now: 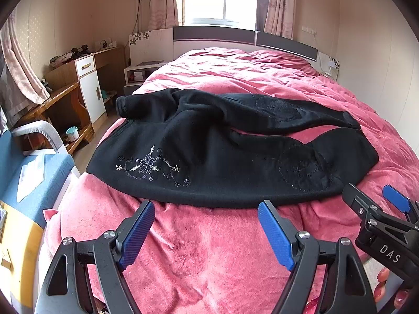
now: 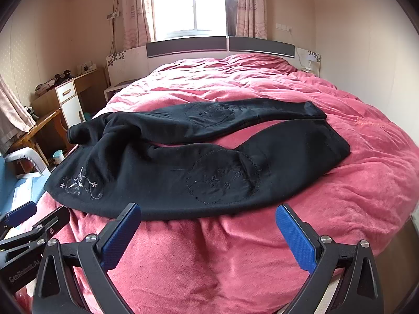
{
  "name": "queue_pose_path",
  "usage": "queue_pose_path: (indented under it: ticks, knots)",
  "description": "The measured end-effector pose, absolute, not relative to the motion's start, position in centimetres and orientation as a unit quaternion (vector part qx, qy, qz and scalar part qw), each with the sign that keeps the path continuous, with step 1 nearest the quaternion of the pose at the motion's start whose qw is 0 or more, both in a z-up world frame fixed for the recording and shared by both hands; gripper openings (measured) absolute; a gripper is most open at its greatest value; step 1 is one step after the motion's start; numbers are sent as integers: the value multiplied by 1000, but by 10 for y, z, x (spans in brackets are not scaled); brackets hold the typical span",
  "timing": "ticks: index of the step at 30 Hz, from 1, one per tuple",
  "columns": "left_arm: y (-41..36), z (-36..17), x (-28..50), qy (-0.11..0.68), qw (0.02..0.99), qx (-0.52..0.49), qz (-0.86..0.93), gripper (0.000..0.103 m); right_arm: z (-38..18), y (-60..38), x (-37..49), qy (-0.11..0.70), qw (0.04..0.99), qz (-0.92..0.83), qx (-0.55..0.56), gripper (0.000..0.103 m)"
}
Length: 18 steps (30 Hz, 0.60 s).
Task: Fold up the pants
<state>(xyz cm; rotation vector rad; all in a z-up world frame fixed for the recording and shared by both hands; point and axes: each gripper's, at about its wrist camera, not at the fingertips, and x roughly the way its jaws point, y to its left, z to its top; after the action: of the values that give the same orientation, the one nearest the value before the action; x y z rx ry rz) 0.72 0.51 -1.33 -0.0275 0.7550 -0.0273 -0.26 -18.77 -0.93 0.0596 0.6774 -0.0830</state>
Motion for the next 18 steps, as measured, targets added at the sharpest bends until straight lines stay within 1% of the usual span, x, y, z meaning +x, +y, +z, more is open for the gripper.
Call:
queue_pose_path:
  ticks: [18]
  knots:
    - [5,-19,10,377,926,-18,-18,83,-15,-182,0,346,938,-22,25,103]
